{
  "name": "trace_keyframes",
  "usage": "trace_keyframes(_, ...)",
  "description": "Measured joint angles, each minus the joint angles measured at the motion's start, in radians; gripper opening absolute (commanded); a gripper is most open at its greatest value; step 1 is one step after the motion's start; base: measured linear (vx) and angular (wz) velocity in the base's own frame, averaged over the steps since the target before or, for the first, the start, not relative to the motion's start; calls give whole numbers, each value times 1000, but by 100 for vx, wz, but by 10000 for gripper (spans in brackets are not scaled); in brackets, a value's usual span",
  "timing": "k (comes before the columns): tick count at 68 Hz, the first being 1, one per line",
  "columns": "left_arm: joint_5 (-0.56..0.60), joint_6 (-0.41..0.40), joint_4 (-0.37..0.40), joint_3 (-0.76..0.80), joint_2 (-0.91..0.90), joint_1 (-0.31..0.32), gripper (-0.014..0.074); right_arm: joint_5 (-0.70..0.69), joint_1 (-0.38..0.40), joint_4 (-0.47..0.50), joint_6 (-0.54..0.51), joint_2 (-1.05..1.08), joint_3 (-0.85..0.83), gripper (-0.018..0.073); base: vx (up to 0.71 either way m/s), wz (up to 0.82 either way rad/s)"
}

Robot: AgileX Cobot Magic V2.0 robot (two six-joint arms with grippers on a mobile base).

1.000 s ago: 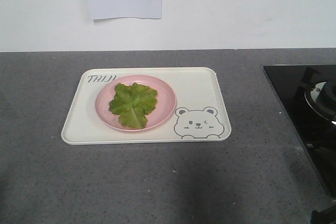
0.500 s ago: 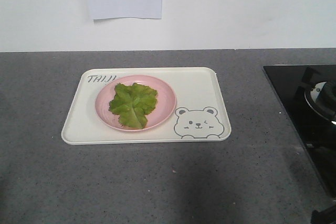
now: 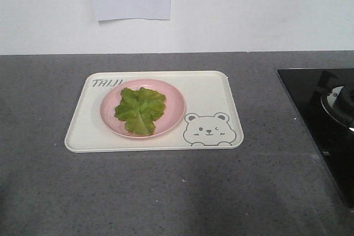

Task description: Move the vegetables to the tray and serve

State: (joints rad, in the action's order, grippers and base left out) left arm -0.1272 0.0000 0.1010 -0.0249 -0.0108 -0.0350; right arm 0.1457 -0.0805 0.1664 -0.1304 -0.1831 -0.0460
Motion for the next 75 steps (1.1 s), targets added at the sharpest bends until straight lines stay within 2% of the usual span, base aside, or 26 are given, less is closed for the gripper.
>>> trace_keyframes(13,0,0,0,0,0,0,-8,2,50,-166,181,132,59,-4,0,0)
trace_keyframes(20,-1,0,0,0,0,0,-8,-5,55,-213,216,185,74,-4,0,0)
trace_keyframes(75,-4,0,0,0,0,0,-7,-44,56,-232,234,195,75,-4,0,0)
